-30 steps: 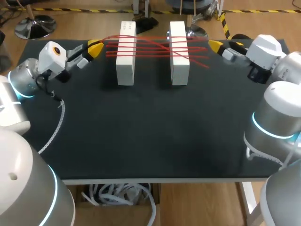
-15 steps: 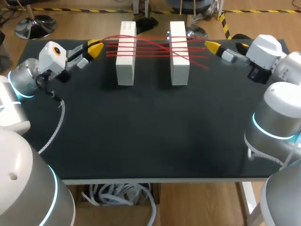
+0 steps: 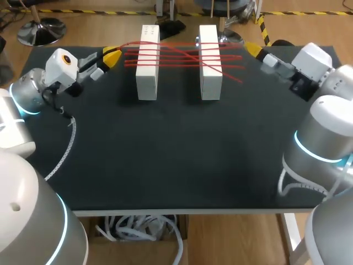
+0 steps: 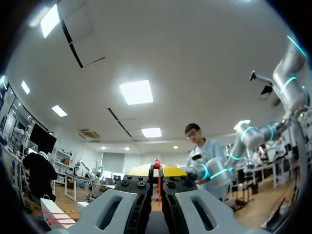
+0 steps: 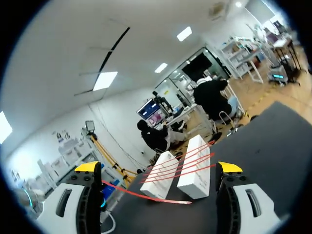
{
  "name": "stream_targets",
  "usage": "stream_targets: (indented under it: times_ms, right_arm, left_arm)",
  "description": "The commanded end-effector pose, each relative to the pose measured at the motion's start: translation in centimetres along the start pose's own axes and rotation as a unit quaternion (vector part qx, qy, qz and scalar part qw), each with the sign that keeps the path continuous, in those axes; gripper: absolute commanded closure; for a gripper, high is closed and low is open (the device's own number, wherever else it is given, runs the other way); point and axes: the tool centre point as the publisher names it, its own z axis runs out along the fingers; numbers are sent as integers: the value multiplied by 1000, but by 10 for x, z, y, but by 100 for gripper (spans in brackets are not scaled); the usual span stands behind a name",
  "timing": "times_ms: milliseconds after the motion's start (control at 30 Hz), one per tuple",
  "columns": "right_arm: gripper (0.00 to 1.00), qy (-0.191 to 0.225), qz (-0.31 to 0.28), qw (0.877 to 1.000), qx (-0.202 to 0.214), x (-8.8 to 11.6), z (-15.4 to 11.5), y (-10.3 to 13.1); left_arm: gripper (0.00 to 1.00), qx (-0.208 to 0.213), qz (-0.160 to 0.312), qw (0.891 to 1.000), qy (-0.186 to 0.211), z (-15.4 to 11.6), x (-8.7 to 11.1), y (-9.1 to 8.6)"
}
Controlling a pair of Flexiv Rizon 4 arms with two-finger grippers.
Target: Grab the tape and strap the tape.
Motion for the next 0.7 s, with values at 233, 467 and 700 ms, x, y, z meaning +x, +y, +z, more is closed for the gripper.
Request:
stream_targets:
  times_ms: [233, 467, 700]
  right_arm:
    - [0, -39, 282, 957, -58, 18, -8, -15]
    - [0, -36, 386, 920, -63, 27, 0, -27]
    - [0, -31, 465, 883, -54, 37, 13, -40]
  left_arm:
    - [100, 1, 0, 1000, 0, 0, 0, 0]
    - [100, 1, 0, 1000, 0, 0, 0, 0]
    - [100, 1, 0, 1000, 0, 0, 0, 0]
